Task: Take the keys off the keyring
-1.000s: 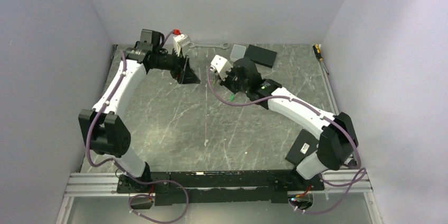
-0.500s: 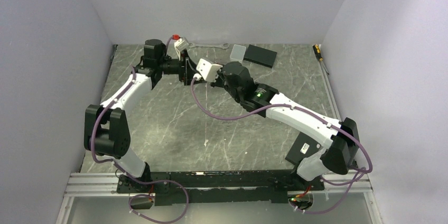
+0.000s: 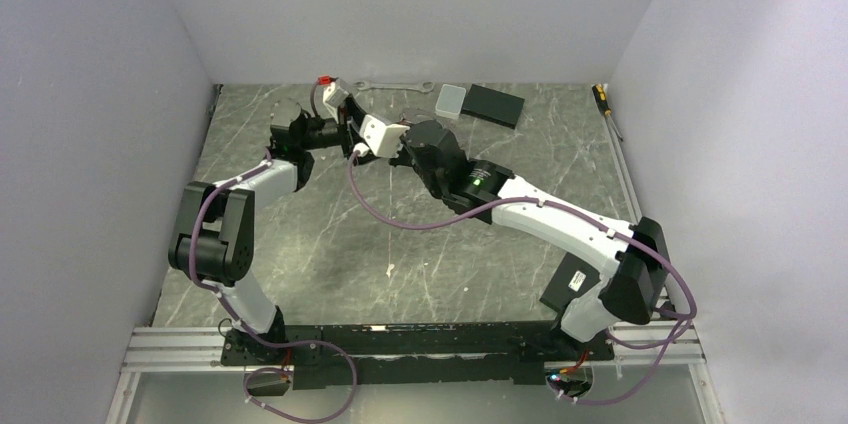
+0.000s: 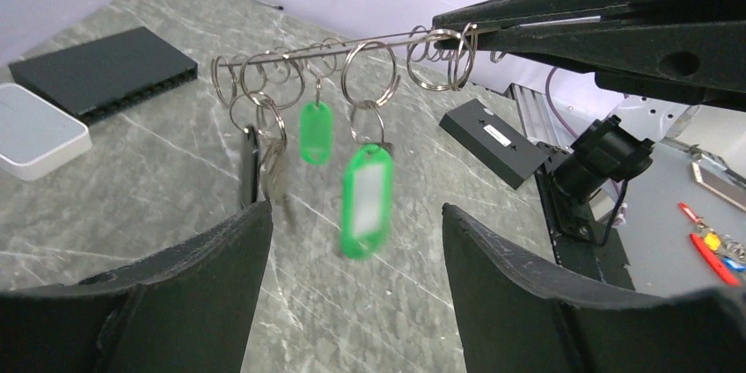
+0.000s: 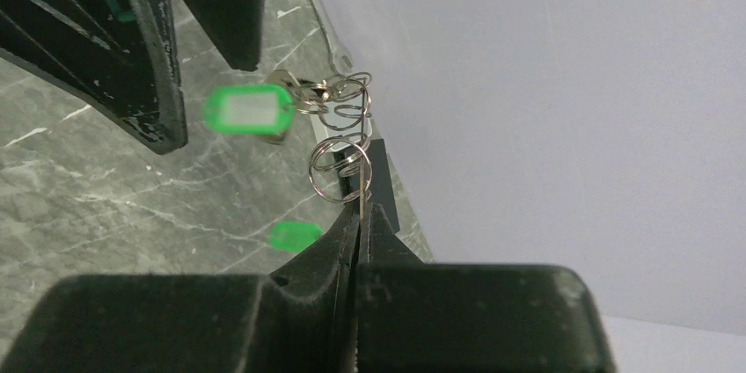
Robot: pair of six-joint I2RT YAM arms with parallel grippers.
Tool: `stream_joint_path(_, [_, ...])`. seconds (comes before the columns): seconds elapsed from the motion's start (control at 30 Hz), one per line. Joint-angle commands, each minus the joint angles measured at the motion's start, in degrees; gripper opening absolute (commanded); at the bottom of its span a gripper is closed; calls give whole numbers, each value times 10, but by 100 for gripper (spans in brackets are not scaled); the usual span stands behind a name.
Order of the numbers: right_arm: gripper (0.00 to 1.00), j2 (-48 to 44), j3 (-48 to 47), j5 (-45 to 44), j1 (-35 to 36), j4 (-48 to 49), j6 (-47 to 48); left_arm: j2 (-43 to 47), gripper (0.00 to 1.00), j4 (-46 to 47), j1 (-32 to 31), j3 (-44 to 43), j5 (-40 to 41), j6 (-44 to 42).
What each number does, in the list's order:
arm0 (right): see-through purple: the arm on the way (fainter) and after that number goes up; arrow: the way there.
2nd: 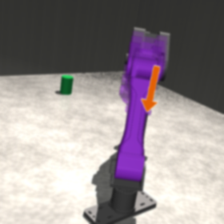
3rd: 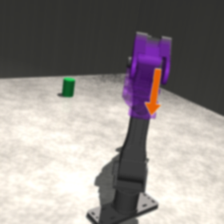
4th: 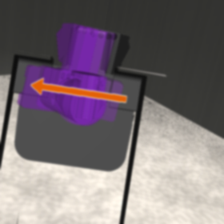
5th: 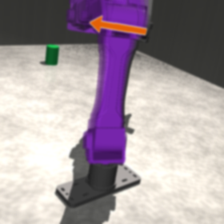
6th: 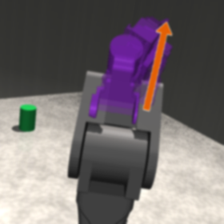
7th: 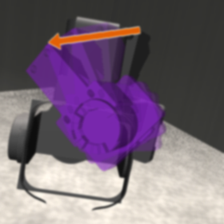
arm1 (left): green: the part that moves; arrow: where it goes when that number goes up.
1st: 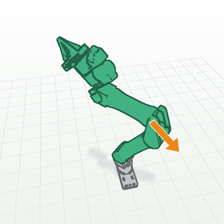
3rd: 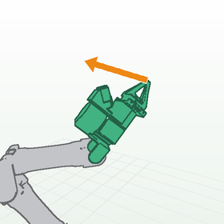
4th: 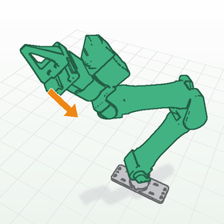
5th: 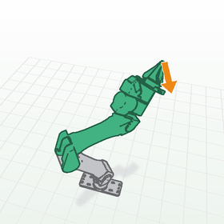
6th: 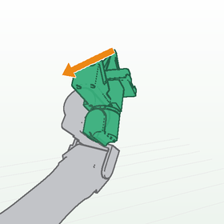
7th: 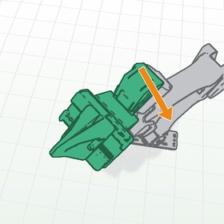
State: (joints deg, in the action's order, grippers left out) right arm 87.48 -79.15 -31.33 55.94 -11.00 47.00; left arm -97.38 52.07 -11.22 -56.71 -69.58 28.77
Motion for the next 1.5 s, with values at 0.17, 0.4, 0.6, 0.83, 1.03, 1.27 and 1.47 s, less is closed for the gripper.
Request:
stream_joint_path(0.17, [0, 4, -43, -28, 24, 21, 13, 32, 69, 48, -4, 15, -12, 1])
stream_joint_path(0.4, [0, 11, -42, -31, 34, 23, 16, 28, 64, 65, -10, 11, -22, 14])
stream_joint_path(0.6, [0, 15, -46, -34, 42, 23, 19, 23, 58, 74, -18, 10, -30, 23])
stream_joint_path(0.83, [0, 11, -41, -37, 44, 28, 24, 12, 52, 81, -21, -1, -23, 40])
stream_joint_path(1.03, [0, 7, -39, -38, 44, 30, 25, 9, 50, 81, -23, -1, -20, 46])
stream_joint_path(1.27, [0, 6, -31, -46, 43, 48, 40, 18, 25, 52, -23, 5, -25, 28])
stream_joint_path(1.47, [0, -5, -31, -27, 22, 33, 13, 31, 0, 1, -22, -4, -33, 19])
